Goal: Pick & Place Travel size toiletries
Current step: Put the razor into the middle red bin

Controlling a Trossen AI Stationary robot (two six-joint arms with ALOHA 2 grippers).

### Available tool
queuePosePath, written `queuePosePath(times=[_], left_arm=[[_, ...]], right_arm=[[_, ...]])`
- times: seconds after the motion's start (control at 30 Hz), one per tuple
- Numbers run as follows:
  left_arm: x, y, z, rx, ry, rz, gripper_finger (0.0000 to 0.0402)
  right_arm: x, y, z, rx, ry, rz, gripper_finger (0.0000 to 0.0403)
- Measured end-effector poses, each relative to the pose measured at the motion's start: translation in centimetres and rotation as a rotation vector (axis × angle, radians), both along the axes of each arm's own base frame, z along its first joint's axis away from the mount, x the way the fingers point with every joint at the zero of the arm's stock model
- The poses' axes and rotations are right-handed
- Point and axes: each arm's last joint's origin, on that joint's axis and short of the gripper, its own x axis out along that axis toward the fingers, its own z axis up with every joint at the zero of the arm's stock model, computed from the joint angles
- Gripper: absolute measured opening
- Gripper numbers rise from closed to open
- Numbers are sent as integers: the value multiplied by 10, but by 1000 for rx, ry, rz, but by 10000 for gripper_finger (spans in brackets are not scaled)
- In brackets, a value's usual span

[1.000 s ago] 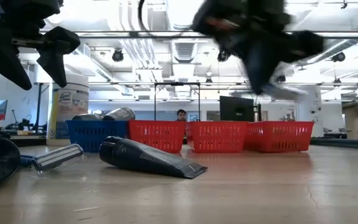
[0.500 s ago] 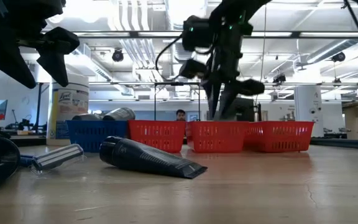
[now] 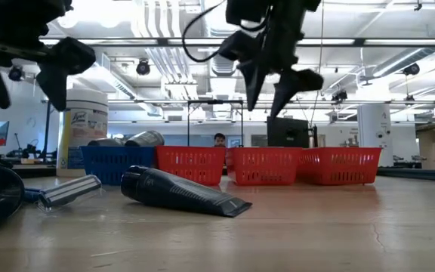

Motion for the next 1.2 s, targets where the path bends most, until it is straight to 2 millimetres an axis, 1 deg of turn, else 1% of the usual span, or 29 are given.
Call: queuePosePath(times=[0.1, 0.2, 0.33, 0.43, 0.6, 0.73, 0.97, 1.07, 1.2], left_arm=[[8, -6, -8, -36, 9, -50, 275], [19, -13, -18, -43, -7, -94, 275], [32, -20, -33, -33, 13, -133, 262], [37, -23, -46, -32, 71, -146, 243], [41, -27, -66, -43, 173, -170, 213], [45, -28, -77, -14, 198, -158, 198], [49, -30, -82, -28, 197, -133, 173], [50, -31, -82, -39, 183, -117, 147], [52, -32, -81, -49, 157, -116, 101]], right_arm=[[-3, 27, 0, 1, 36, 7, 241], [-8, 53, 0, -1, 63, -1, 253], [-13, 85, -2, 6, 65, -32, 262], [-18, 105, -2, 19, 67, -77, 262], [-27, 132, -3, 17, 61, -157, 246], [-32, 146, -3, 14, 47, -213, 232], [-37, 158, -3, -2, 16, -276, 218], [-37, 159, -3, -1, 13, -286, 212], [-37, 159, -3, -4, 8, -290, 205]])
